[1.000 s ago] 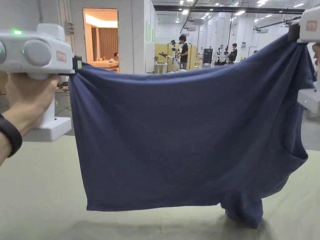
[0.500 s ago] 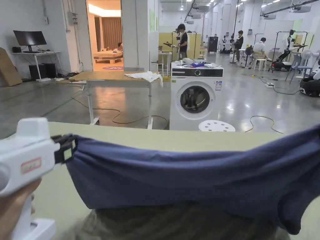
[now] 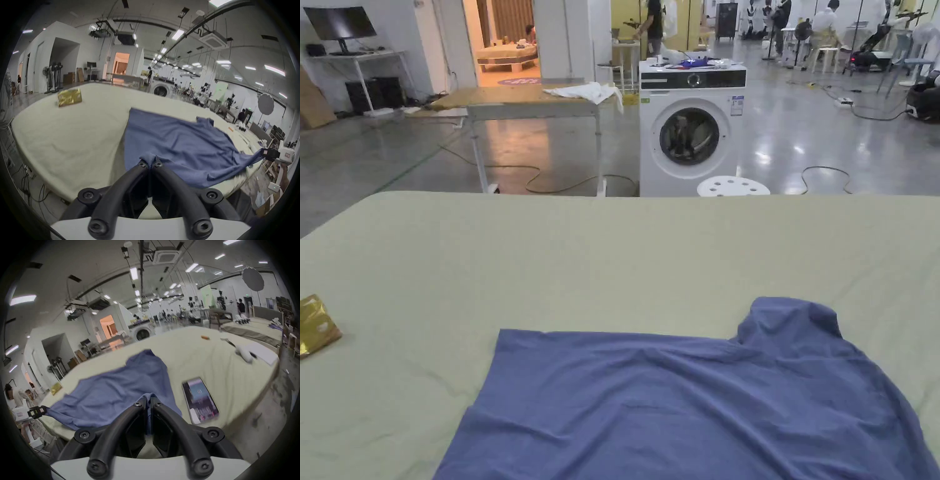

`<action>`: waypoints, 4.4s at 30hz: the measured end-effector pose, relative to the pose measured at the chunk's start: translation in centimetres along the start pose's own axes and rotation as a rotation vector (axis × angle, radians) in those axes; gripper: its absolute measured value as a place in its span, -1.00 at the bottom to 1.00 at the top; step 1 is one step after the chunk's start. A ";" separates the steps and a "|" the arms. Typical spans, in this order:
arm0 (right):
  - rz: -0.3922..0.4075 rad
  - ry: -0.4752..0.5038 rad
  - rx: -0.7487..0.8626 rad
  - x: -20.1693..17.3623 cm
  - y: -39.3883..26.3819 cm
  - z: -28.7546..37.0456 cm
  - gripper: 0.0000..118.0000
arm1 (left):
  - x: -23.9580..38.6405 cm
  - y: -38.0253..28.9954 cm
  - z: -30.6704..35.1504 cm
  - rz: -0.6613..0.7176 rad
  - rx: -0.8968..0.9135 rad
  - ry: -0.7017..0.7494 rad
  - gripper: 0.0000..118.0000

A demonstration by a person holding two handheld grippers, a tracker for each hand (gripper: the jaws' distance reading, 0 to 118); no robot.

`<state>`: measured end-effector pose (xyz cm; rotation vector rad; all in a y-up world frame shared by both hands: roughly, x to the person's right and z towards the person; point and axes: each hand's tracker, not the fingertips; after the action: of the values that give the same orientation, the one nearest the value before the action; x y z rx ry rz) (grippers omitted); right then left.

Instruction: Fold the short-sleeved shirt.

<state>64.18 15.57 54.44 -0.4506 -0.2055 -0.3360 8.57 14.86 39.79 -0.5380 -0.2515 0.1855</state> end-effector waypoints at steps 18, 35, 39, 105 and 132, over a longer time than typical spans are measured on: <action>-0.012 -0.136 0.084 4.1 -2.1 -0.2 0.22 | -0.6 0.4 3.0 -0.127 0.188 0.188 0.50; 0.260 0.103 0.271 -7.4 3.9 2.5 -0.83 | 9.2 5.1 9.7 -0.278 0.495 0.069 -0.64; 0.312 0.121 0.262 -8.9 3.4 1.9 -1.00 | 10.0 5.0 9.6 -0.295 0.460 0.032 -1.00; 0.159 -0.013 0.015 0.3 2.3 -3.4 -0.96 | 1.0 4.1 -2.1 -0.056 -0.077 0.036 -0.92; 0.222 0.000 -0.097 -1.1 13.2 -24.2 0.18 | 0.1 14.7 -19.0 -0.133 0.010 0.033 0.48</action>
<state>70.84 15.95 27.63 -0.5639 -0.1374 -0.1287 12.46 18.11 16.29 -0.5125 -0.2532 0.0483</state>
